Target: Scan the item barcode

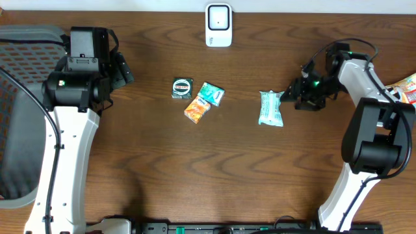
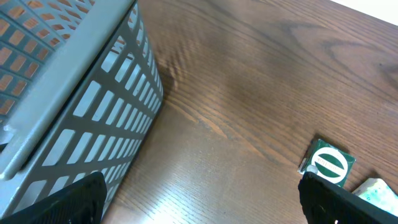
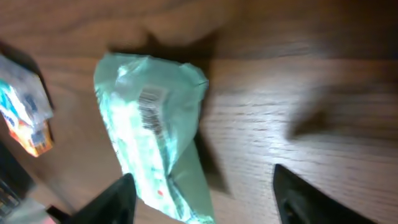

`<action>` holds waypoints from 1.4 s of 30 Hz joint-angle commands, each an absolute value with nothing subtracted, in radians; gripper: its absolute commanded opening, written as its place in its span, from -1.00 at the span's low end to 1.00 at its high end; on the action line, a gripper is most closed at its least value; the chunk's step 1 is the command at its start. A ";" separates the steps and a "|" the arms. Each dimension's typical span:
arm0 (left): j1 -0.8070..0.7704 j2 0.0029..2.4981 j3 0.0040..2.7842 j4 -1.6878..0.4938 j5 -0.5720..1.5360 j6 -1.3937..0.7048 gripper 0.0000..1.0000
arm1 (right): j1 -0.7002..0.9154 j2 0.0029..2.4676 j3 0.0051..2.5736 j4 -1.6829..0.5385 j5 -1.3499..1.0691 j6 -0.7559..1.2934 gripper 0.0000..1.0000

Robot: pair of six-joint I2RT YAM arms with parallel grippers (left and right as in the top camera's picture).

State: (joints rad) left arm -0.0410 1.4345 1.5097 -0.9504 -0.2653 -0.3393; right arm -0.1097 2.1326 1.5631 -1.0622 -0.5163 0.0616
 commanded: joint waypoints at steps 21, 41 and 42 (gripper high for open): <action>-0.038 1.438 1.513 -0.954 -0.278 -0.326 0.96 | 0.027 2.133 1.448 -0.968 -0.545 0.055 -0.98; -0.038 1.438 1.513 -0.954 -0.278 -0.326 0.96 | 0.180 2.132 1.830 -1.019 -0.815 -0.463 -0.98; -0.038 1.438 1.513 -0.954 -0.278 -0.326 0.96 | 0.191 2.132 1.831 -0.999 -0.828 -0.478 -0.98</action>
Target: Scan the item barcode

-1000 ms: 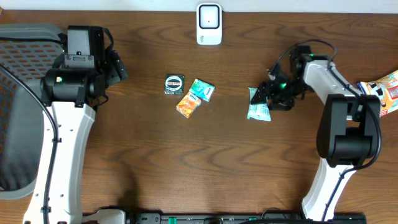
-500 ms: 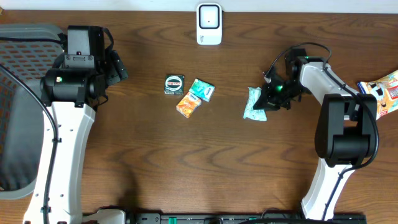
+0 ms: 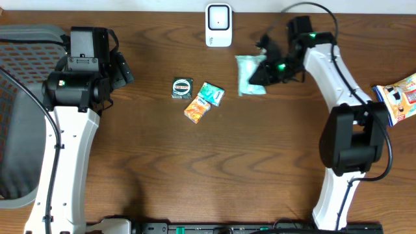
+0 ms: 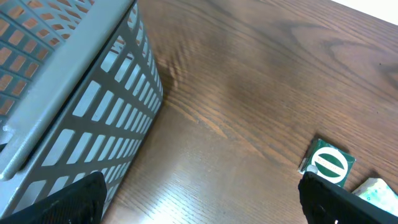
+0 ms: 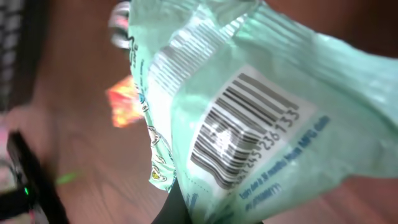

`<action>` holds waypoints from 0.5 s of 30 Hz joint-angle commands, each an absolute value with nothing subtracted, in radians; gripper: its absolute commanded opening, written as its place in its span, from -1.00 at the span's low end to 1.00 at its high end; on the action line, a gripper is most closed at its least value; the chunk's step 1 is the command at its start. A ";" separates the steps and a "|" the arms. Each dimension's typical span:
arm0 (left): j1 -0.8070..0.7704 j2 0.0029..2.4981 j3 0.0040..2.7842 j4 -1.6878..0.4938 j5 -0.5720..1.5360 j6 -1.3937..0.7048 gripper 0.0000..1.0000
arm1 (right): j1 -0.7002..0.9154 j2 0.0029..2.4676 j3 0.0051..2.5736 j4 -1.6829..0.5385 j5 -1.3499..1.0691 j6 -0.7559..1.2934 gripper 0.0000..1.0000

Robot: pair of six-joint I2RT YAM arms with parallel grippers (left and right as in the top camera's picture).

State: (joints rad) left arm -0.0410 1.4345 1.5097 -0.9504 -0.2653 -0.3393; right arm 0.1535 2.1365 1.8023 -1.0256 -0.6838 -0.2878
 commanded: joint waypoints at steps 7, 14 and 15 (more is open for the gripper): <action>-0.038 1.438 1.513 -0.954 -0.278 -0.326 0.96 | 0.258 2.132 1.831 -0.843 -0.831 -0.481 -0.98; -0.038 1.438 1.513 -0.954 -0.278 -0.326 0.96 | 0.268 2.132 1.831 -0.822 -0.765 -0.480 -0.98; -0.038 1.438 1.513 -0.954 -0.278 -0.326 0.96 | 0.268 2.132 1.831 -0.822 -0.756 -0.480 -0.97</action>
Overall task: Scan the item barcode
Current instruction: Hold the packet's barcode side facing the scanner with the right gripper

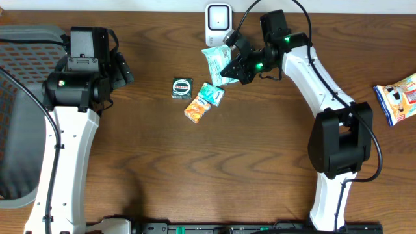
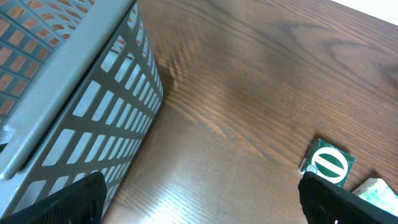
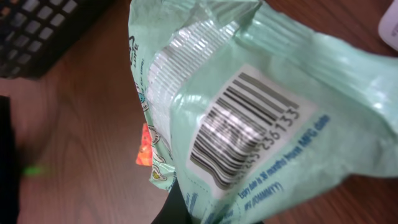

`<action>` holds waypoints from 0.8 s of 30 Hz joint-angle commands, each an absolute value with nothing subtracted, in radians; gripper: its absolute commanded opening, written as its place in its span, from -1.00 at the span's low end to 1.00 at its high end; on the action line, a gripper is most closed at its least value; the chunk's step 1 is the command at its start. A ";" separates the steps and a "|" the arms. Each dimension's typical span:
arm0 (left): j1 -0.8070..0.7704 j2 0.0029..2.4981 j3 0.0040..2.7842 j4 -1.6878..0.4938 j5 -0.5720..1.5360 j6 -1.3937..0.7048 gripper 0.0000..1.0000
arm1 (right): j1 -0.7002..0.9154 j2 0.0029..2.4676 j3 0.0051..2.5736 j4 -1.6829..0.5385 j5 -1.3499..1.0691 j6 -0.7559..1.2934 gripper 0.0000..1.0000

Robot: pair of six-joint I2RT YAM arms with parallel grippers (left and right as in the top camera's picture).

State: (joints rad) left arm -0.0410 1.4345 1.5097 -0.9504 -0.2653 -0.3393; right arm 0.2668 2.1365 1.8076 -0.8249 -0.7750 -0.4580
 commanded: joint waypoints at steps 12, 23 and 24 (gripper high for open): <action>-0.038 1.438 1.513 -0.954 -0.278 -0.326 0.96 | 0.270 2.132 1.831 -0.749 -0.731 -0.459 -0.98; -0.038 1.438 1.513 -0.954 -0.278 -0.326 0.96 | 0.271 2.132 1.831 -0.624 -0.740 -0.562 -0.98; -0.038 1.438 1.513 -0.954 -0.278 -0.326 0.96 | 0.271 2.132 1.831 -0.624 -0.740 -0.578 -0.98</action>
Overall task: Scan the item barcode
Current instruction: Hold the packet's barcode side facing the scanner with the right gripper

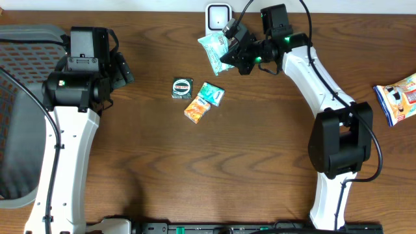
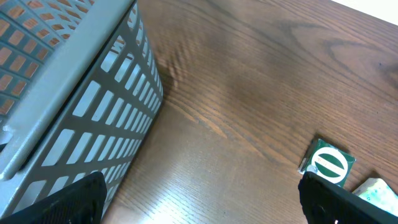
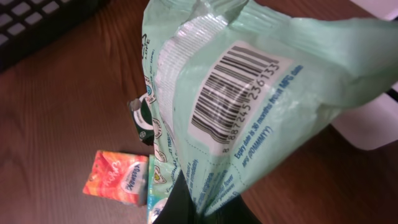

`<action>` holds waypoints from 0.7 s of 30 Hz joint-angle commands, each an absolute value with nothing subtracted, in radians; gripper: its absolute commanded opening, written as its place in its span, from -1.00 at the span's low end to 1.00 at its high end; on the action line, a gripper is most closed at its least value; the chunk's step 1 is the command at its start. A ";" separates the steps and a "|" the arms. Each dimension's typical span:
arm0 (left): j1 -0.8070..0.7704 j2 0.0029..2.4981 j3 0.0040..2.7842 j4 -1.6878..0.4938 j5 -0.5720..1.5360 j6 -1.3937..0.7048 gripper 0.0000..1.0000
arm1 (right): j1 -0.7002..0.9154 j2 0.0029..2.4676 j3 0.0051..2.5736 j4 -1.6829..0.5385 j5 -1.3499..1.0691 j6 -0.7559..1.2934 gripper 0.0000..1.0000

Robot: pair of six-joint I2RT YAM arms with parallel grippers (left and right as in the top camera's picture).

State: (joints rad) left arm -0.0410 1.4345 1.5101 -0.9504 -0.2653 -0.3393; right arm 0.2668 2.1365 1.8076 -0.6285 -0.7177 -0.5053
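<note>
My right gripper point(image 1: 235, 54) is shut on a pale green packet point(image 1: 214, 49), held up in the air just in front of the white barcode scanner point(image 1: 217, 14) at the table's far edge. In the right wrist view the green packet point(image 3: 249, 99) fills the frame with its barcode point(image 3: 239, 93) showing, and a corner of the scanner point(image 3: 373, 124) lies behind it. My left gripper point(image 2: 199, 199) stands open over bare wood at the far left, next to a grey basket point(image 2: 62, 93).
On the table below lie a dark square packet with a green round label point(image 1: 182, 88), a teal pack point(image 1: 212, 93) and an orange pack point(image 1: 197, 109). A colourful bag point(image 1: 398, 96) lies at the right edge. The grey basket point(image 1: 16, 97) sits at the left.
My right gripper has carried the green packet up and a little left, from beside the teal pack to right in front of the scanner. The left arm has not moved.
The green packet lay on the table at mid-right with my right gripper open beside it. Then the gripper was shut on it and held it aloft near the scanner's right. It stood lower near the small packs, and now sits before the scanner.
</note>
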 commanded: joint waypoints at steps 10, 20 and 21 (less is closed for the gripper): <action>-0.038 1.438 1.513 -0.954 -0.278 -0.326 0.96 | 0.271 2.132 1.831 -0.606 -0.739 -0.653 -0.98; -0.038 1.438 1.513 -0.954 -0.278 -0.326 0.96 | 0.271 2.132 1.831 -0.609 -0.739 -0.653 -0.98; -0.038 1.438 1.513 -0.954 -0.278 -0.326 0.96 | 0.271 2.132 1.831 -0.609 -0.739 -0.653 -0.98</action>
State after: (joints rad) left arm -0.0410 1.4345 1.5101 -0.9504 -0.2653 -0.3393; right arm 0.2668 2.1365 1.8076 -0.6094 -0.7177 -0.6384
